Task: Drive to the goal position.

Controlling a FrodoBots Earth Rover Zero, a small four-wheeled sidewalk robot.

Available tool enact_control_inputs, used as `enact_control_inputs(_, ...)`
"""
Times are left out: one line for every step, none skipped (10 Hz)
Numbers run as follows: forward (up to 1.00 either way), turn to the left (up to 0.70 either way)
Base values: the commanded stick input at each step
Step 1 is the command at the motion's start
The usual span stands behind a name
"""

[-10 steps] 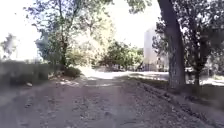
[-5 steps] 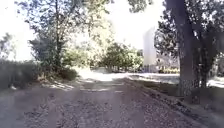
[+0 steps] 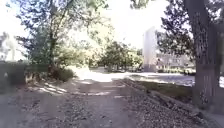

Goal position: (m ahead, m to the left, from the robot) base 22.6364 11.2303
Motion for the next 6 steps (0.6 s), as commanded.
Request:
enact_control_inputs(0.85,0.0)
enact_control_inputs(0.85,0.0)
enact_control_inputs(0.85,0.0)
enact_control_inputs(0.85,0.0)
enact_control_inputs(0.85,0.0)
enact_control_inputs(0.85,0.0)
